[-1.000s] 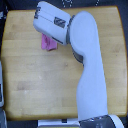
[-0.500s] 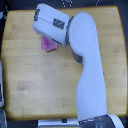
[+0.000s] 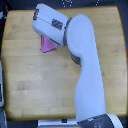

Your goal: Folding a cloth

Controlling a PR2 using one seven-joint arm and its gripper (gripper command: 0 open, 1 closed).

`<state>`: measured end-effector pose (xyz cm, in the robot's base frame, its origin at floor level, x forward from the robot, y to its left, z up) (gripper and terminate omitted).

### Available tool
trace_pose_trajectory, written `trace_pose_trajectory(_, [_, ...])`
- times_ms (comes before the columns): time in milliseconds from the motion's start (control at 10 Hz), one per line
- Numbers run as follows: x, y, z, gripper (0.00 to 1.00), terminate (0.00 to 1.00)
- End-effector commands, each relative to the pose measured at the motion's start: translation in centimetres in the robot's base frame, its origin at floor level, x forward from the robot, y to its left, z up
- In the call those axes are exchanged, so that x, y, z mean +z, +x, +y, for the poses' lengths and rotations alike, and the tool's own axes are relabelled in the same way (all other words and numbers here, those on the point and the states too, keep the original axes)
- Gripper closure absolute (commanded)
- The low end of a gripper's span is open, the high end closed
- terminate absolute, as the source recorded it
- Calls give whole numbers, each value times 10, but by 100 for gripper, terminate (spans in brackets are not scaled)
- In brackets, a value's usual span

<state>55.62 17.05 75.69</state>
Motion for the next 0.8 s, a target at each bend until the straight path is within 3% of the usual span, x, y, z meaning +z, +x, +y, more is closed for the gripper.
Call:
trace_pose_trajectory(0, [1,7,-6,0,0])
trace_pose_trajectory(400, [23,9,-4,0,0])
trace_pose_trajectory(700, [102,36,-11,0,0])
